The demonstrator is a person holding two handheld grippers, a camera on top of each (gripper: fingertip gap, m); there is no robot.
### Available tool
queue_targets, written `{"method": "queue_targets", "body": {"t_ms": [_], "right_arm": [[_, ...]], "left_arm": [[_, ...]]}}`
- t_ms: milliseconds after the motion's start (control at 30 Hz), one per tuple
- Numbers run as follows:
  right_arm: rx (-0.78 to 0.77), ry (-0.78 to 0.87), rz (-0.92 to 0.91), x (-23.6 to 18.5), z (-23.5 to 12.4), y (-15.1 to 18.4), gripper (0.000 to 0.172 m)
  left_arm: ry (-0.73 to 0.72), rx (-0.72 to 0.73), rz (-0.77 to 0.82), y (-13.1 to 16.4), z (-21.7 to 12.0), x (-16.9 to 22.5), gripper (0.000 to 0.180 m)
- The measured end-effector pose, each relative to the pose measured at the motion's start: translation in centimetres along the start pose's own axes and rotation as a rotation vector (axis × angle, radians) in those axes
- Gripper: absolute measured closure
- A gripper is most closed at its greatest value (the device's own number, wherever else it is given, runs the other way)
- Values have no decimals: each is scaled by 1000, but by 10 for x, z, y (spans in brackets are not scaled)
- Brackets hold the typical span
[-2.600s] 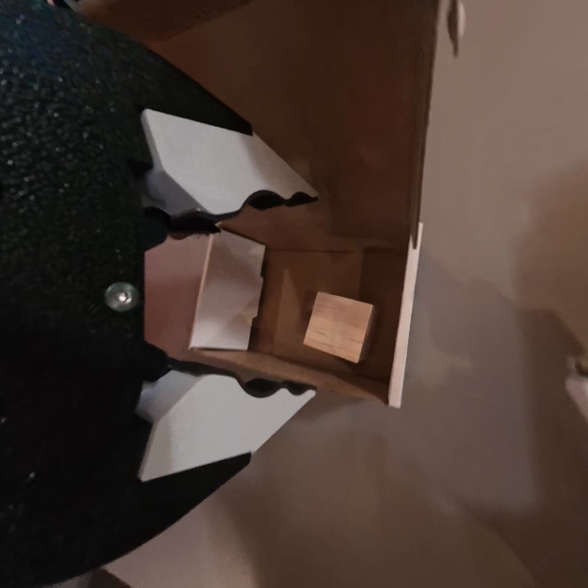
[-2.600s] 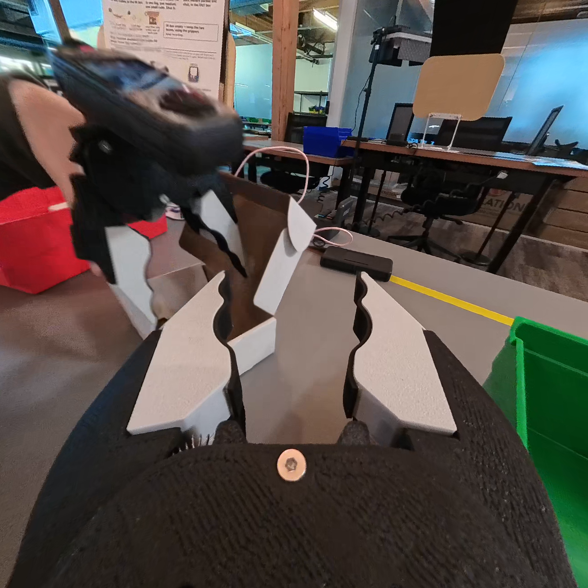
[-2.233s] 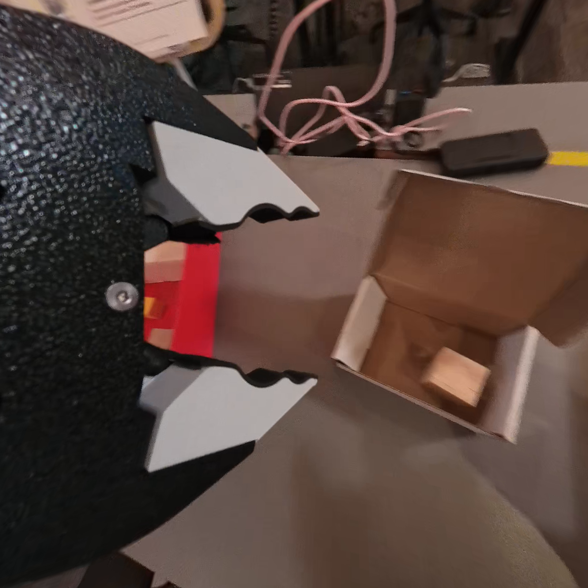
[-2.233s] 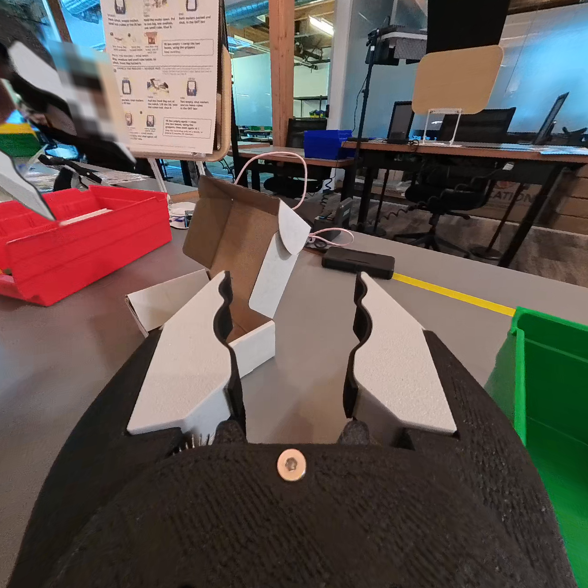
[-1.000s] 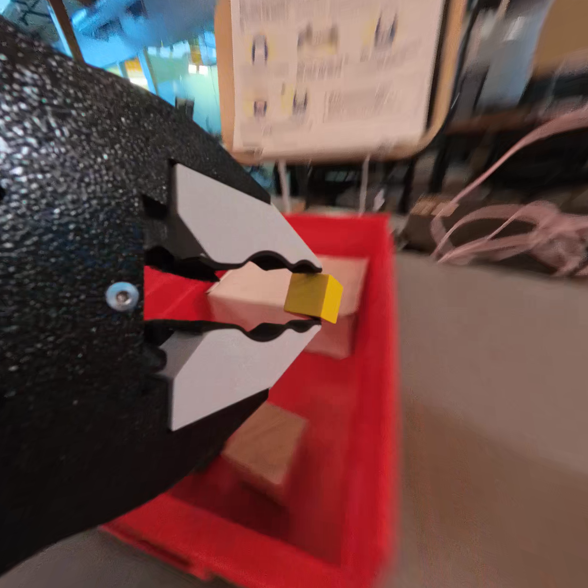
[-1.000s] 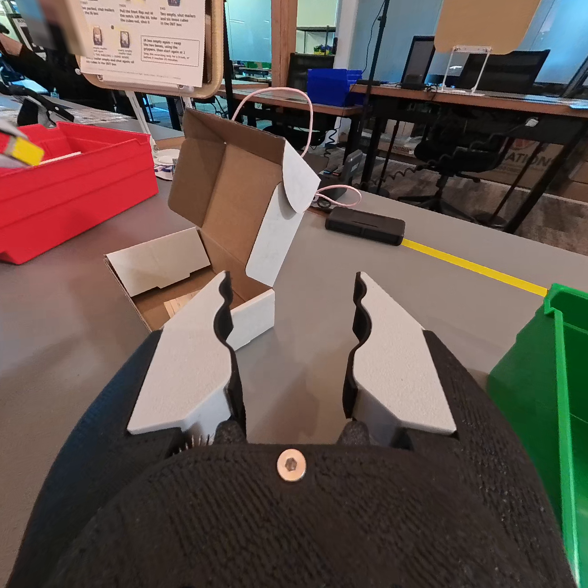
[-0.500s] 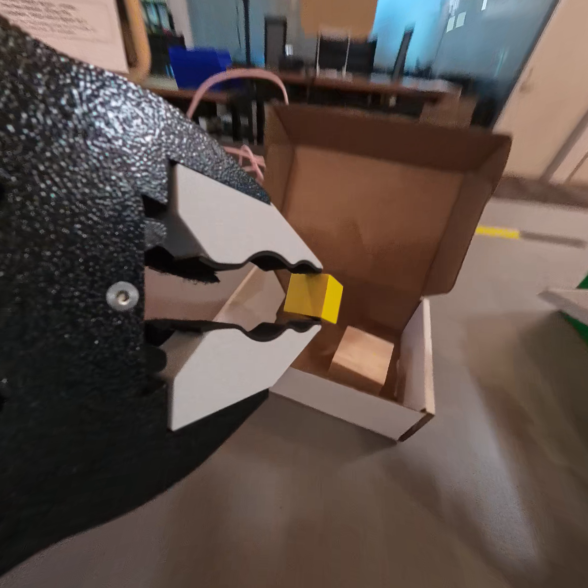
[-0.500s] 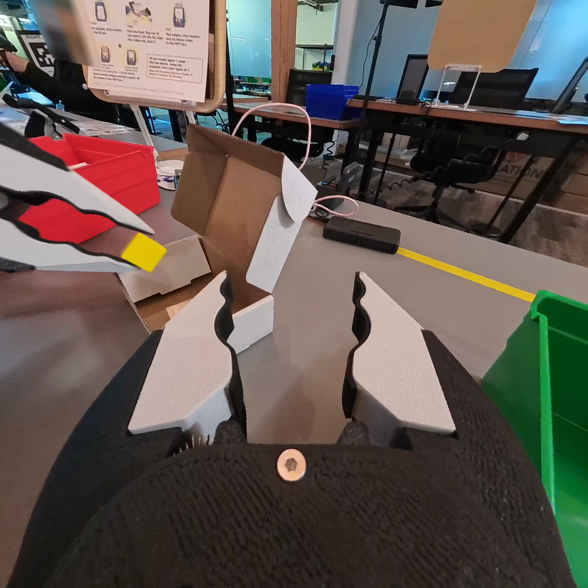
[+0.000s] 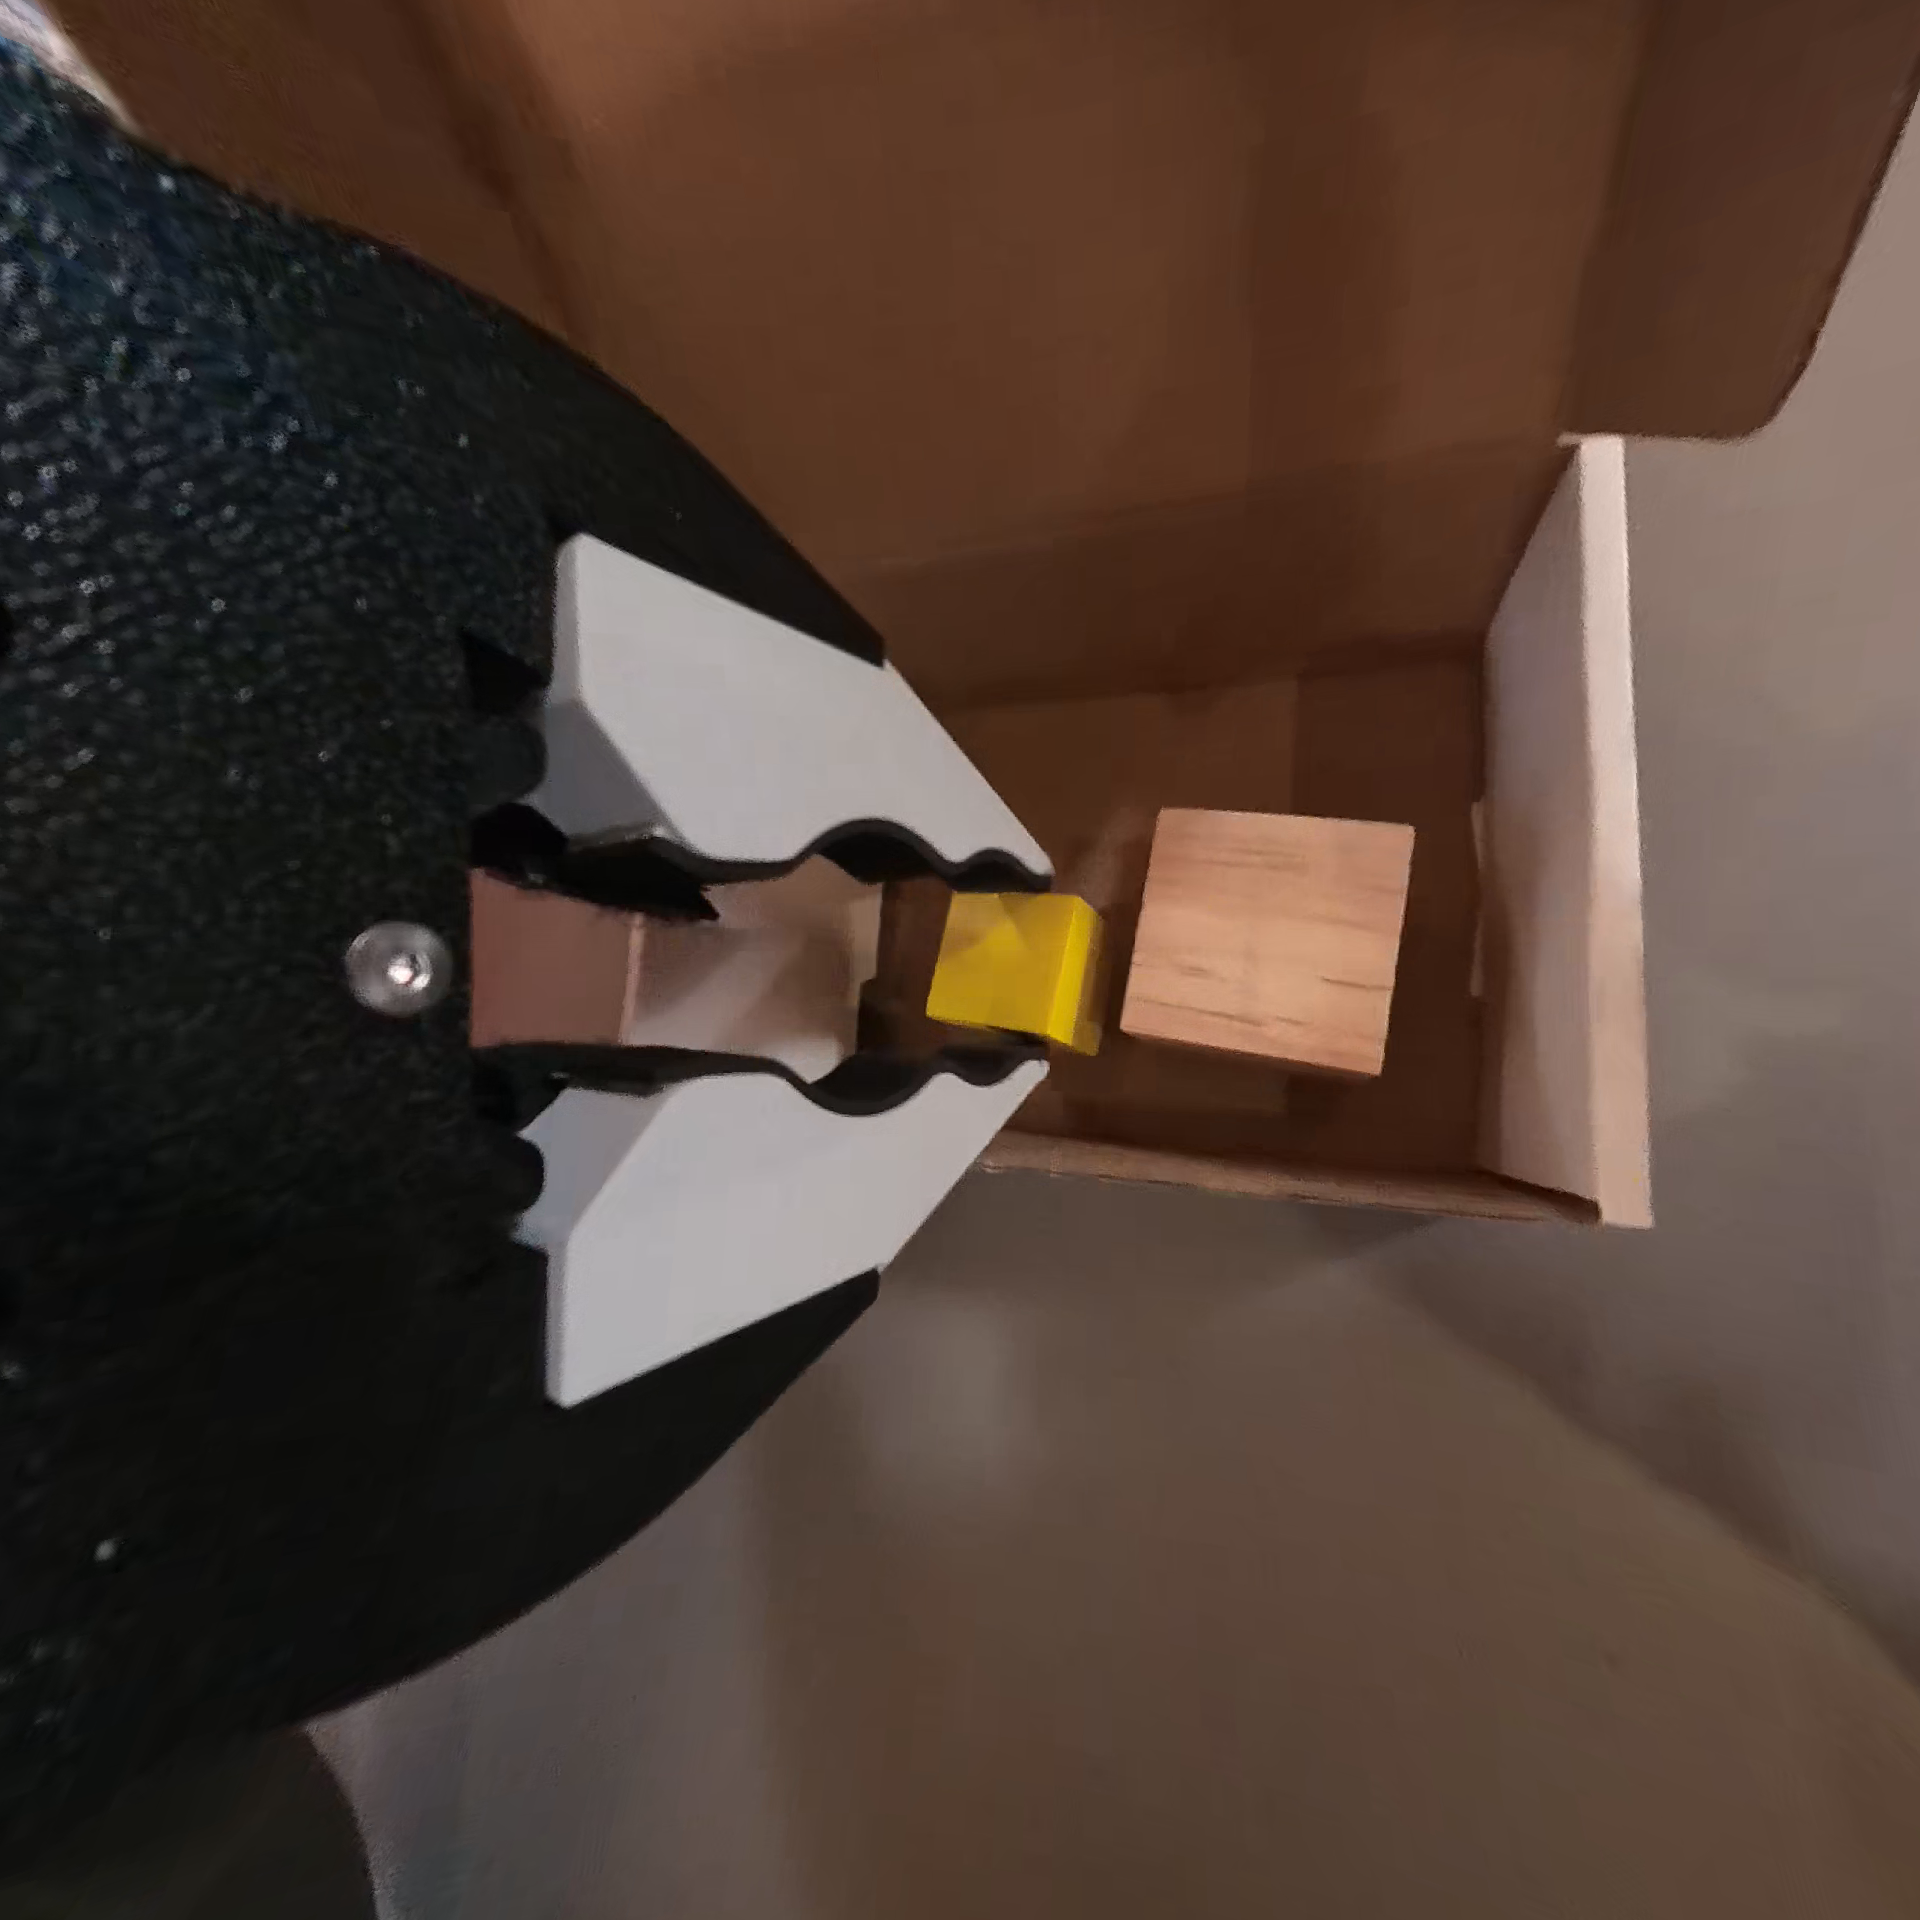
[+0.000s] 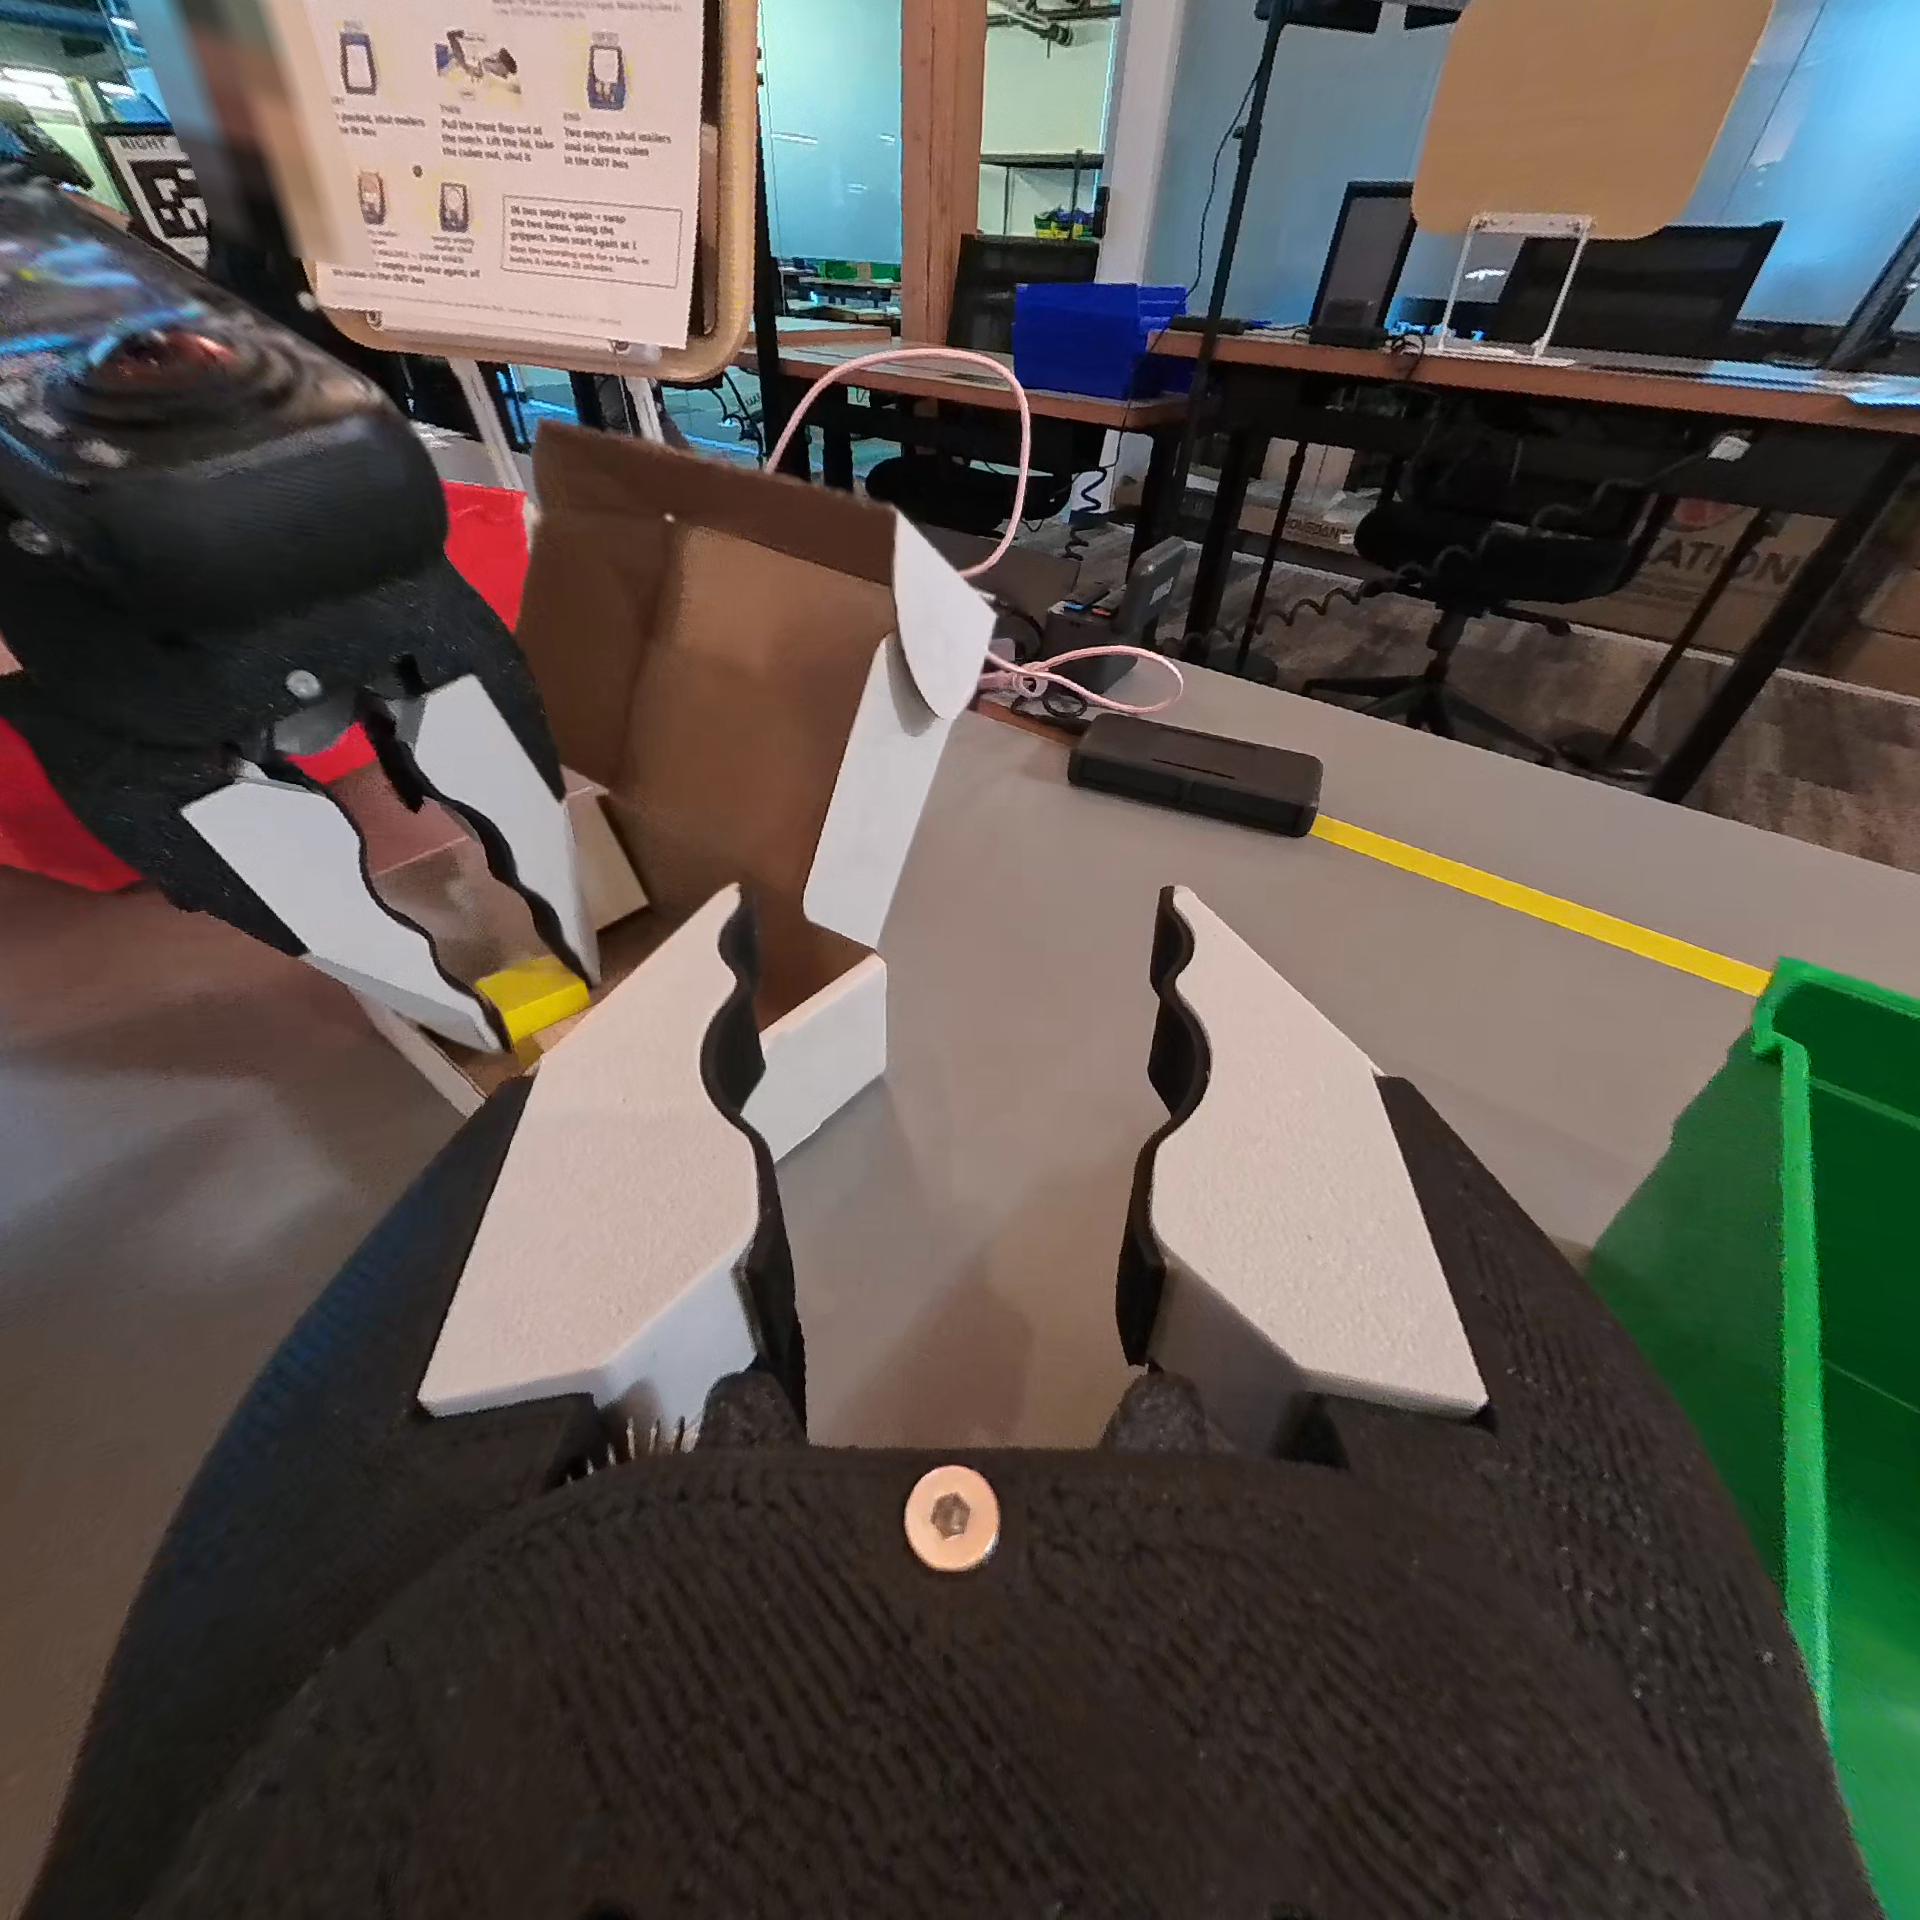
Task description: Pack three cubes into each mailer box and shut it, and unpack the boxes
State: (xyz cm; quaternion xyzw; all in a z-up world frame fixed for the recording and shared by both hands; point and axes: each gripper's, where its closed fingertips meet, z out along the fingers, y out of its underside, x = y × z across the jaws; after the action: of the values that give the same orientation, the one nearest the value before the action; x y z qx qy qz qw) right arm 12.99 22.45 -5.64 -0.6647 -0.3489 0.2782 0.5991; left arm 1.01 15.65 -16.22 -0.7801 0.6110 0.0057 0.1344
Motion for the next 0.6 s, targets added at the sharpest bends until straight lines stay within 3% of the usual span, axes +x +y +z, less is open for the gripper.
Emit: {"method": "queue_targets", "body": {"t_ms": [33, 167, 467, 600], "right_arm": [[-1, -1, 0, 0, 0, 0, 97], [-2, -4, 1, -1, 0, 0, 97], [-3, -12, 3, -2, 1, 0, 97], [-1, -14, 5, -2, 1, -1, 97]], "left_arm": [[8, -6, 6, -1, 2, 1, 154], [36, -8, 23, -8, 10, 7, 154], [-41, 17, -3, -16, 16, -3, 154], [-63, 14, -34, -15, 13, -6, 133]]}}
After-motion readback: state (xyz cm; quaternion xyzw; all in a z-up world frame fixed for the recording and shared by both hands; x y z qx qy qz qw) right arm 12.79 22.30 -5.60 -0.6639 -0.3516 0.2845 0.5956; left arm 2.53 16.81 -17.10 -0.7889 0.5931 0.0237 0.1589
